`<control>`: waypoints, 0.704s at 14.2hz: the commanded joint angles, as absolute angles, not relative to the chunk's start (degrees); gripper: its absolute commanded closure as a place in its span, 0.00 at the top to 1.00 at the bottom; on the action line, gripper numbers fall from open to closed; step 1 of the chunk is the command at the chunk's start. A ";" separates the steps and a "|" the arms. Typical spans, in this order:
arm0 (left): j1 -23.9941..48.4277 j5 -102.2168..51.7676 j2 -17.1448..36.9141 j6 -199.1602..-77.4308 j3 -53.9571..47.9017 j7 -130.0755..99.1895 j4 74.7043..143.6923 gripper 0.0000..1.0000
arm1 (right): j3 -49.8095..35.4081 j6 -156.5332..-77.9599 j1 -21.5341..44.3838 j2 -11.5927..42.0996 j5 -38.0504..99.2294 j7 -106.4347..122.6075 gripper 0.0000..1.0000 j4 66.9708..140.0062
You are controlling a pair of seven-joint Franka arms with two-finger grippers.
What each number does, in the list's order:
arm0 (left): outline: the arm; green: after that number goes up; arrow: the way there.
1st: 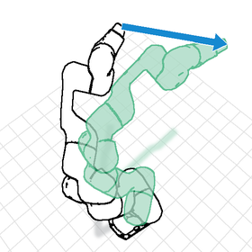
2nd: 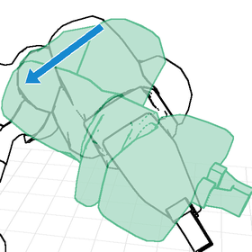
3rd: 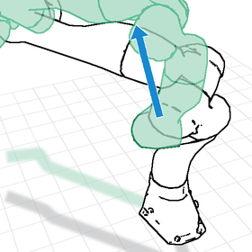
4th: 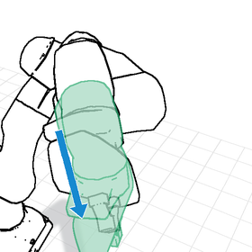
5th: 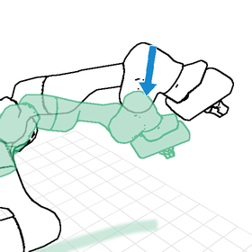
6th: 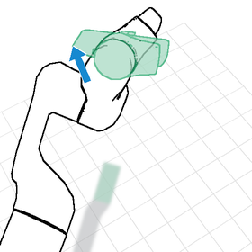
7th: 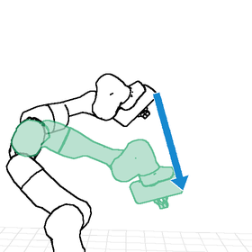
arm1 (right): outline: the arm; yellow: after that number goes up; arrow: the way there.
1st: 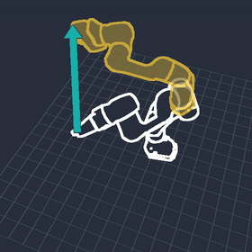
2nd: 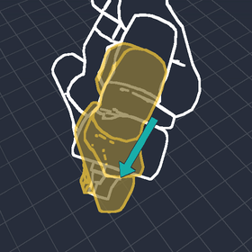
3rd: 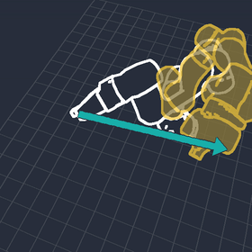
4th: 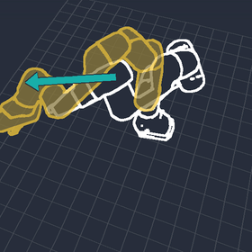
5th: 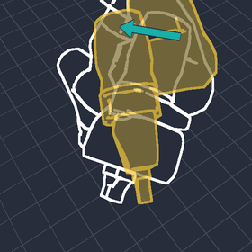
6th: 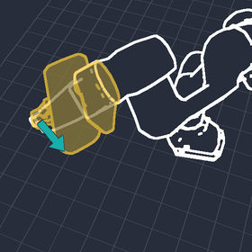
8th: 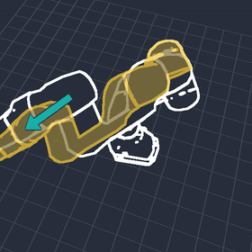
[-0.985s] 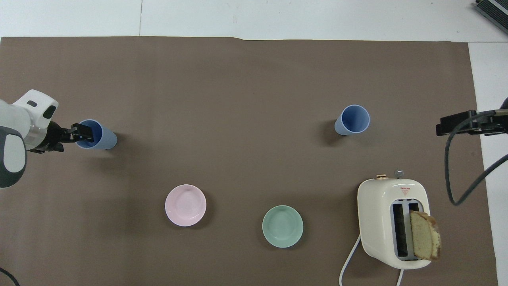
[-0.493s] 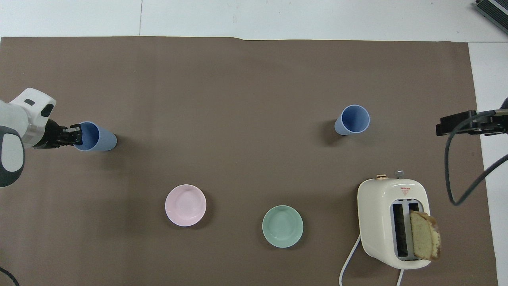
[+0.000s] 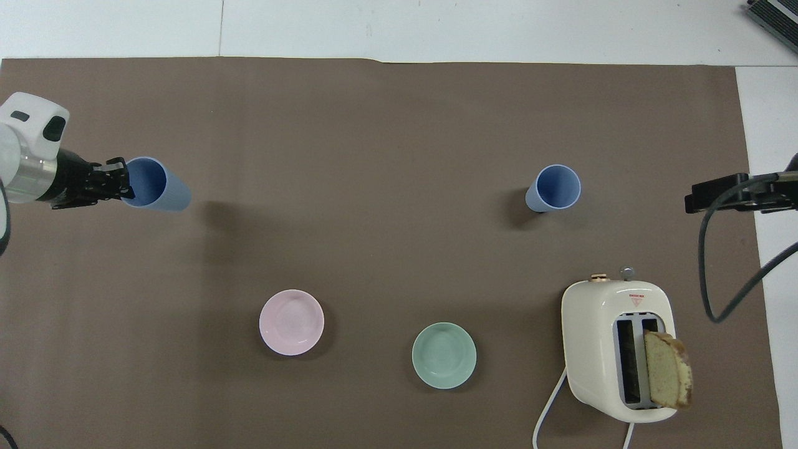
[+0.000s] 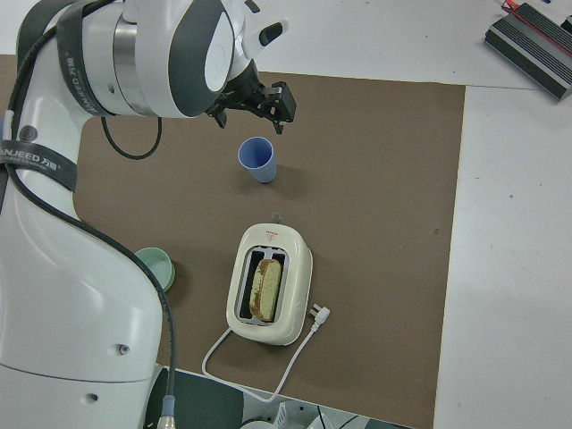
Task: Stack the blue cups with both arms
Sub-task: 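Carry the blue cup with the left gripper toward the table center and set it down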
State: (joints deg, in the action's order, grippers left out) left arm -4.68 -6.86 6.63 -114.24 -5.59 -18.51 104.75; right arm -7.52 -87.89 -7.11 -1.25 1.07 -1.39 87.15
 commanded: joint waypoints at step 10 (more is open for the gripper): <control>20.29 -6.77 13.88 -126.20 -6.77 -47.63 103.54 0.00 | -7.65 -88.33 -7.65 -2.20 2.11 -0.18 1.00 88.33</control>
